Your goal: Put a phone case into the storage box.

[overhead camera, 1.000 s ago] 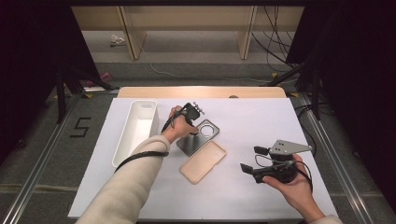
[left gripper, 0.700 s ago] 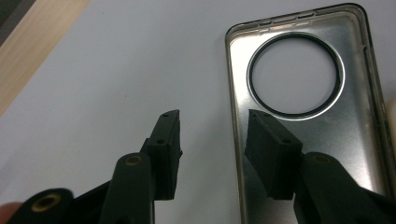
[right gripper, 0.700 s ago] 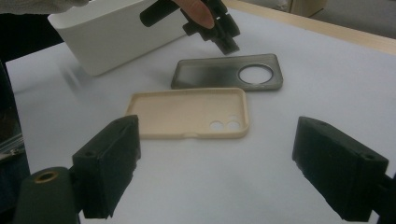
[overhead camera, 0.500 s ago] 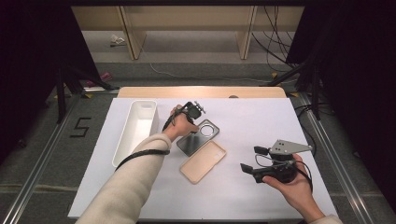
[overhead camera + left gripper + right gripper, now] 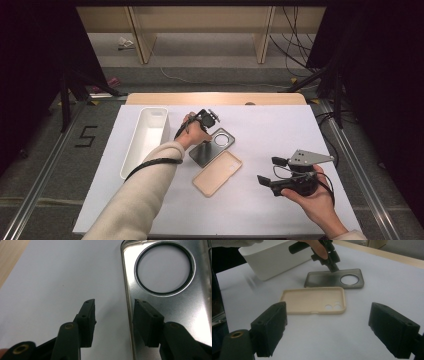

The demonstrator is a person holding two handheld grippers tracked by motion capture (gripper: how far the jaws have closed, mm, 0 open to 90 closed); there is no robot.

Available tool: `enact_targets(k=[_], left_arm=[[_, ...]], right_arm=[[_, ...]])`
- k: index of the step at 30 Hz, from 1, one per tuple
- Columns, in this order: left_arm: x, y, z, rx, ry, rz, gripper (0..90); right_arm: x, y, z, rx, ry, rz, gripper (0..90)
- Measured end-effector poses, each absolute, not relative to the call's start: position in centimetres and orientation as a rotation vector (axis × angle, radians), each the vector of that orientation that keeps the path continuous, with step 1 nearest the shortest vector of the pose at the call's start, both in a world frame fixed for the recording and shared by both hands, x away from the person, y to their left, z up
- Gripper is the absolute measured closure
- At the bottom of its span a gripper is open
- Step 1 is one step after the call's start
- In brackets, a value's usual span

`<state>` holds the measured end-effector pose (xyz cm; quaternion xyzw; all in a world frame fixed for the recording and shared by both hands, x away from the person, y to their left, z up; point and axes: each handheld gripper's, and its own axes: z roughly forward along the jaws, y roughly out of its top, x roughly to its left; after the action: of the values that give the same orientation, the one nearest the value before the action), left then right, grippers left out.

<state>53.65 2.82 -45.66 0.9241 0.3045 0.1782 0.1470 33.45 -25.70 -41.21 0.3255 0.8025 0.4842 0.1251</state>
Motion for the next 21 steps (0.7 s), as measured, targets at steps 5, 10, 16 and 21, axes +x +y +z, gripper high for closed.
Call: enact_targets(k=[5, 10, 16, 21], left_arm=[[53.63, 2.54, -45.77, 2.700, 0.864, 0.522, 52.7], [53.68, 2.34, -45.82, 2.725, 0.853, 0.518, 52.7], [53.73, 2.24, -45.82, 2.742, 0.845, 0.511, 53.7], [53.78, 2.24, -45.76, 2.755, 0.840, 0.505, 54.6]], right_arm=[[33.44, -25.71, -41.21, 0.949, 2.340, 1.412, 16.0], [33.44, -25.71, -41.21, 0.949, 2.341, 1.413, 16.0], [33.44, -25.68, -41.23, 0.947, 2.341, 1.413, 16.0], [33.45, -25.69, -41.23, 0.949, 2.343, 1.413, 16.0]])
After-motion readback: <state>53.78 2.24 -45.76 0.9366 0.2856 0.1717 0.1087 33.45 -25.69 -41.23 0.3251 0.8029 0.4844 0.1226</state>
